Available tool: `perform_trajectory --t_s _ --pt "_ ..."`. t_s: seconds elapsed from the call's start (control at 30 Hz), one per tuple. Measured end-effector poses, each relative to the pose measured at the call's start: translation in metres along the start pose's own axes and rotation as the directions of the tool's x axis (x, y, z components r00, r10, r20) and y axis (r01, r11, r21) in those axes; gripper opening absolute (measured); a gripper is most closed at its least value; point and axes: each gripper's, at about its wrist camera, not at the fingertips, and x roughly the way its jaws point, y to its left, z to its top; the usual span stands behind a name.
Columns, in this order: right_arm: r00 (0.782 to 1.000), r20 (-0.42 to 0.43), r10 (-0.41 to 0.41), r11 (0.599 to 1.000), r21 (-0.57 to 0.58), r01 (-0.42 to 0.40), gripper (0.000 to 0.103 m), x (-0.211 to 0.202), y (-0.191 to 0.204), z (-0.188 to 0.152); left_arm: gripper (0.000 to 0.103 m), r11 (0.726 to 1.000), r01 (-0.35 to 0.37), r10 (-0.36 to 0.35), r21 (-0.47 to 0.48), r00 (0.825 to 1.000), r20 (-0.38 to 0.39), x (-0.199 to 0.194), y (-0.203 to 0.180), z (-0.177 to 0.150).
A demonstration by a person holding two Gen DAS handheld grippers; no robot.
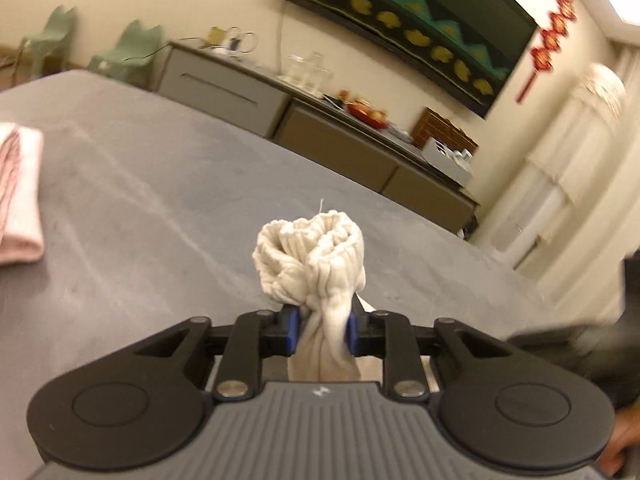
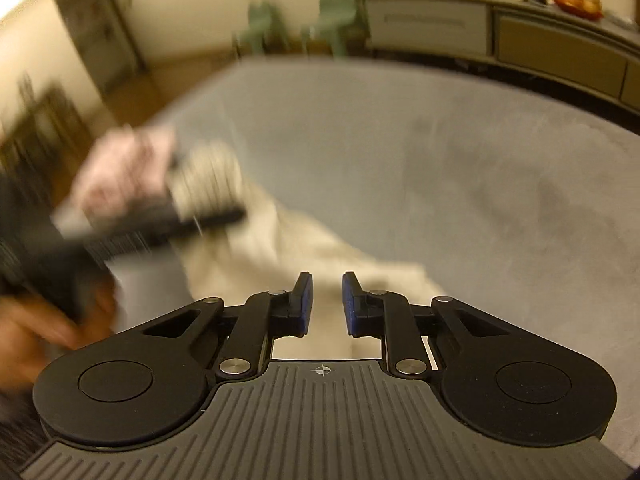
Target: Fold clothes
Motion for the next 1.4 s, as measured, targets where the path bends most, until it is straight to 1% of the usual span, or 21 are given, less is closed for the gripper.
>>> perform_trajectory --t_s 0.1,0.17,0.23,0.3,0.37,0.4,0.43,0.47,0.5,0.63,0.7,0.73,0.83,0.9,1.03,1.1,1.13,1.2,1.3,1.33,1.4 --pt "0.999 0.008 -0.037 0.999 0.019 0.036 0.016 0.023 -0.001 0.000 0.031 1.000 0.013 -0.012 -0.020 0.999 0.032 -0.008 0.001 0.000" --pt "0.998 0.054 -0.016 0.994 0.110 0.010 0.021 0.024 -0.011 0.007 0.041 1.000 0.014 -0.013 -0.010 0.998 0.057 -0.015 0.002 0.000" --pt "0.997 0.072 -0.011 0.987 0.164 -0.001 0.021 0.027 -0.017 0.012 0.041 1.000 0.008 -0.009 0.021 0.998 0.055 -0.012 0.002 0.002" --pt "0.997 0.049 -0.064 0.994 0.094 0.060 0.019 0.040 -0.008 0.014 0.040 0.998 -0.017 0.014 0.060 0.999 0.051 -0.006 0.000 0.001" --pt "0.995 0.027 -0.096 0.995 0.039 0.095 0.019 0.044 -0.002 0.021 0.034 0.992 -0.043 0.038 0.116 0.998 0.044 -0.001 -0.009 -0.001" --pt "0.995 0.011 -0.101 0.994 0.034 0.100 0.023 0.044 -0.002 0.025 0.033 0.987 -0.051 0.044 0.154 0.998 0.050 -0.001 -0.015 -0.003" --pt "0.997 0.009 -0.078 0.995 0.059 0.077 0.027 0.041 -0.006 0.028 0.031 0.980 -0.059 0.050 0.192 0.997 0.055 -0.001 -0.021 -0.005" --pt "0.998 0.025 -0.058 0.994 0.094 0.055 0.038 0.034 -0.012 0.028 0.031 0.971 -0.068 0.055 0.229 0.997 0.061 -0.001 -0.027 -0.007" --pt "0.998 0.043 -0.038 0.991 0.129 0.032 0.044 0.028 -0.019 0.028 0.031 0.964 -0.074 0.060 0.257 0.996 0.063 0.000 -0.033 -0.009" --pt "0.991 0.104 0.085 0.945 0.308 -0.113 0.051 0.002 -0.054 0.013 0.031 0.971 -0.063 0.061 0.230 0.998 0.017 0.008 -0.038 -0.015" --pt "0.984 0.125 0.130 0.924 0.345 -0.166 0.054 -0.008 -0.059 0.003 0.034 0.981 -0.061 0.062 0.185 0.998 0.004 0.010 -0.033 -0.016" --pt "0.982 0.128 0.137 0.927 0.332 -0.173 0.054 -0.012 -0.056 0.004 0.034 0.987 -0.063 0.064 0.149 0.998 0.003 0.009 -0.028 -0.015" --pt "0.980 0.130 0.149 0.942 0.282 -0.181 0.054 -0.013 -0.041 0.012 0.046 1.000 -0.027 0.027 -0.013 1.000 -0.001 0.005 -0.001 -0.009" --pt "0.983 0.127 0.133 0.955 0.248 -0.161 0.054 -0.007 -0.031 0.023 0.055 0.984 0.012 -0.014 -0.180 1.000 -0.010 0.004 0.027 -0.004" --pt "0.991 0.086 0.107 0.967 0.225 -0.124 0.053 0.022 -0.018 0.037 0.065 0.908 0.058 -0.060 -0.416 0.998 0.008 0.003 0.071 0.006" --pt "0.998 0.033 0.056 0.980 0.188 -0.061 0.050 0.045 -0.011 0.041 0.069 0.907 0.043 -0.046 -0.418 0.999 0.003 0.009 0.081 0.013" --pt "1.000 0.009 0.005 0.990 0.142 -0.006 0.045 0.054 -0.007 0.041 0.069 0.913 0.029 -0.033 -0.408 0.999 -0.002 0.012 0.085 0.016" --pt "0.998 0.020 -0.061 0.997 0.056 0.059 0.043 0.058 0.002 0.041 0.059 0.933 -0.007 0.005 -0.361 1.000 -0.008 0.019 0.089 0.021" --pt "0.989 0.008 -0.145 0.987 -0.071 0.145 0.047 0.063 0.024 0.040 0.038 0.966 -0.053 0.047 -0.252 0.998 -0.033 0.029 0.081 0.026" --pt "0.985 0.006 -0.170 0.979 -0.112 0.169 0.047 0.064 0.032 0.040 0.021 0.974 -0.069 0.063 -0.217 0.997 -0.038 0.032 0.078 0.027" --pt "0.985 -0.008 -0.173 0.978 -0.120 0.170 0.048 0.062 0.034 0.041 0.016 0.980 -0.109 0.105 -0.168 0.994 -0.033 0.033 0.071 0.026"
